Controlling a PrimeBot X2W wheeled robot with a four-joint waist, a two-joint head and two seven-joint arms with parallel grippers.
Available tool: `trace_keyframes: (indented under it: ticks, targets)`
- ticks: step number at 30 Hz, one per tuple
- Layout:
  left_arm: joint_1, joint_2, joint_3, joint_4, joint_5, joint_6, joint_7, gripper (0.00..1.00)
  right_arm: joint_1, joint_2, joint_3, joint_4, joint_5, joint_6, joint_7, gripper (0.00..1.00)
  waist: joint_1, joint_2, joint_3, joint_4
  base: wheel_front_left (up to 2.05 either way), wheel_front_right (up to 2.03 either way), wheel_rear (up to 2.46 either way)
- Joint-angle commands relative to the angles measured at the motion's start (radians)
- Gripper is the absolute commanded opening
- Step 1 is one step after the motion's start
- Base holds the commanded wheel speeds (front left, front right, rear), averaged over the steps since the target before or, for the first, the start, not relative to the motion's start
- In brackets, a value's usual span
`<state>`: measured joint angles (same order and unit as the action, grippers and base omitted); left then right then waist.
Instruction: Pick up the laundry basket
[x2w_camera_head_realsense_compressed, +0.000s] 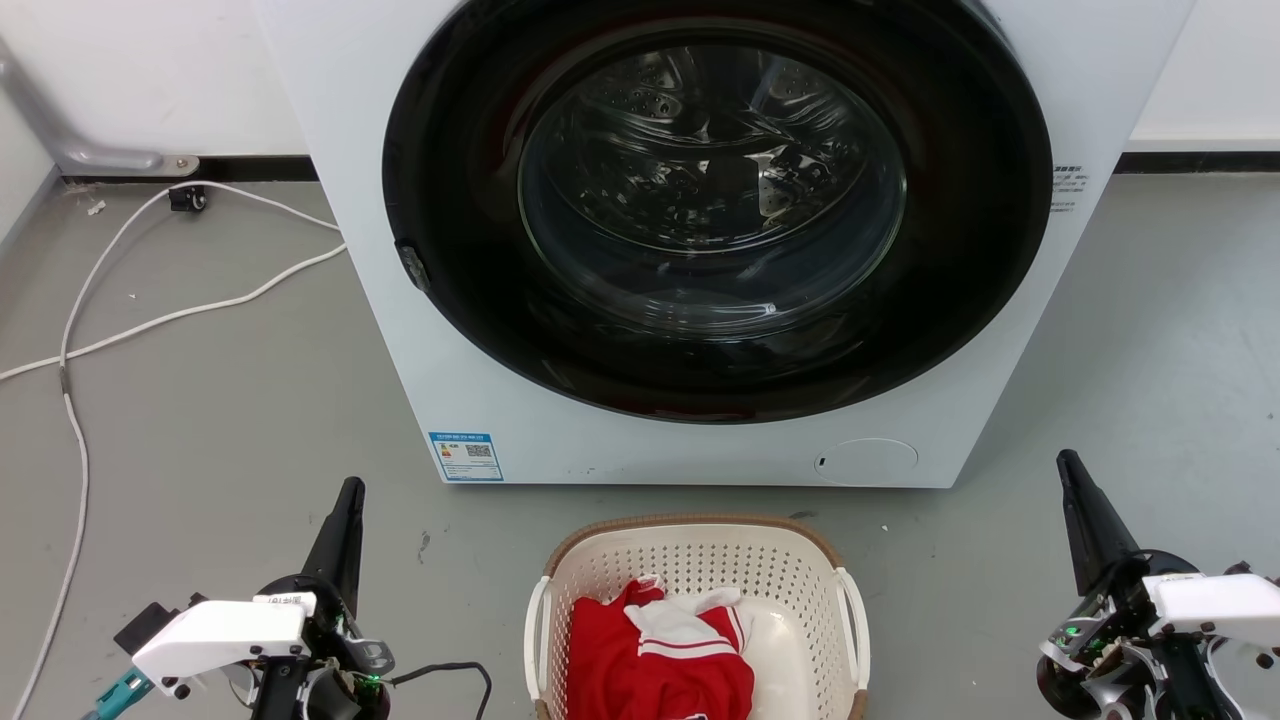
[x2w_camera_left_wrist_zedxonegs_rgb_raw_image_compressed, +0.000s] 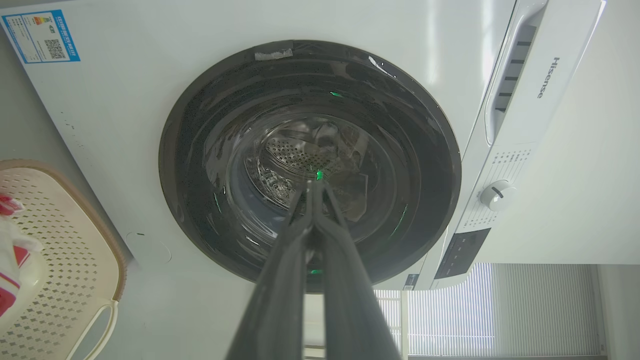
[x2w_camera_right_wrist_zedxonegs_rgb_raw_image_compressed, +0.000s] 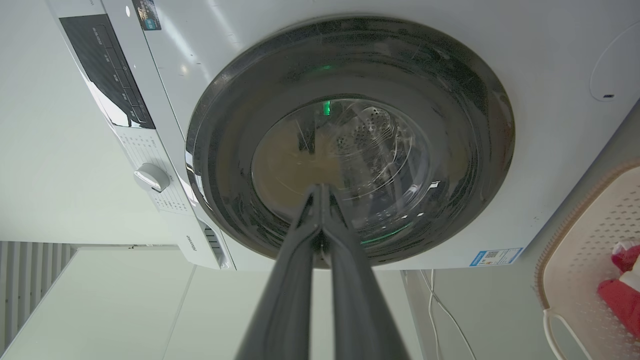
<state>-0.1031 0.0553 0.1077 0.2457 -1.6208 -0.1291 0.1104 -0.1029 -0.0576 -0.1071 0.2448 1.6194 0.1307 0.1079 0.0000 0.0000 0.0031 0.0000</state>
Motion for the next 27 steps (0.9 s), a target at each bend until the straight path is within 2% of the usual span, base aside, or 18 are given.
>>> trace_keyframes:
  ticks: [1, 24, 25, 27]
  targets:
    - [-0.011, -0.002, 0.003, 0.001, 0.006, -0.004, 0.001, 0.00, -0.010, 0.004, -0.002, 0.001, -0.003, 0.000, 0.005, 0.00, 0.0000, 0.0000, 0.000, 0.000, 0.00, 0.00, 0.00]
    - [-0.011, -0.002, 0.005, 0.001, 0.006, -0.004, 0.003, 0.00, -0.011, 0.005, -0.004, 0.001, -0.005, 0.000, 0.005, 0.00, 0.0000, 0.0000, 0.000, 0.000, 0.00, 0.00, 0.00]
    - [0.000, -0.002, 0.001, 0.001, 0.003, 0.000, 0.001, 1.00, 0.000, 0.002, -0.002, 0.001, -0.001, 0.000, 0.003, 1.00, 0.0000, 0.0000, 0.000, 0.000, 0.00, 0.00, 0.00]
    - [0.004, -0.003, 0.000, 0.007, 0.003, 0.000, 0.000, 1.00, 0.005, 0.002, -0.001, 0.007, -0.001, 0.000, 0.002, 1.00, 0.0000, 0.0000, 0.000, 0.000, 0.00, 0.00, 0.00]
